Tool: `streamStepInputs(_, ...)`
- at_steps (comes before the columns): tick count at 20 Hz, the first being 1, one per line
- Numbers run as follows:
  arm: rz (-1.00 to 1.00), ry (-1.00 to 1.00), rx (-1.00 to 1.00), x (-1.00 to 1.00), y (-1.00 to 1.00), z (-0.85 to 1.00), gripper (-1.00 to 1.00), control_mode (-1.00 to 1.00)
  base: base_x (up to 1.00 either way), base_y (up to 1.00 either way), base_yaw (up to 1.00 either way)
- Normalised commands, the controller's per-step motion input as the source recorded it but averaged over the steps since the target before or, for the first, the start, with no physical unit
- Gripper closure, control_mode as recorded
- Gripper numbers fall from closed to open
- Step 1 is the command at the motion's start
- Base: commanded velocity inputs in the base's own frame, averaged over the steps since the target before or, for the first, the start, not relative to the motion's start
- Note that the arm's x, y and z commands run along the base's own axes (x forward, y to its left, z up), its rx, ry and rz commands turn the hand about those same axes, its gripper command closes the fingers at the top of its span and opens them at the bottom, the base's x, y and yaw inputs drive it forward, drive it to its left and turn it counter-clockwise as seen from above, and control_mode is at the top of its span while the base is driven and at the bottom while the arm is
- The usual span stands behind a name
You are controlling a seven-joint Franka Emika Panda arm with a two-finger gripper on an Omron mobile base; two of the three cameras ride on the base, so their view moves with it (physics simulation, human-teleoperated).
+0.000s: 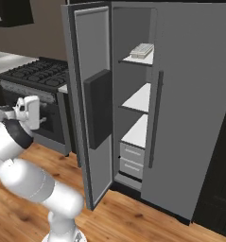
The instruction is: The ice cube tray has been filled with water. Take the tray and place it in the freezer to make ice. Close the freezer door after placing the tray.
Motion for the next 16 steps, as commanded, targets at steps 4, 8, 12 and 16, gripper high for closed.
streamStepInputs(4,0.0,0.0,-0.07,0.34,0.0,-0.06,-1.0,-1.0,0.0,0.0,0.0)
streamStepInputs(8,-0.01,0.0,-0.05,0.4,0.0,-0.1,-1.0,-1.0,0.0,0.0,0.0)
streamStepInputs(12,-0.02,0.0,-0.04,0.27,0.0,-0.19,-1.0,-1.0,0.0,0.0,0.0)
streamStepInputs(16,-0.02,0.0,-0.04,0.27,0.0,-0.19,-1.0,-1.0,0.0,0.0,0.0)
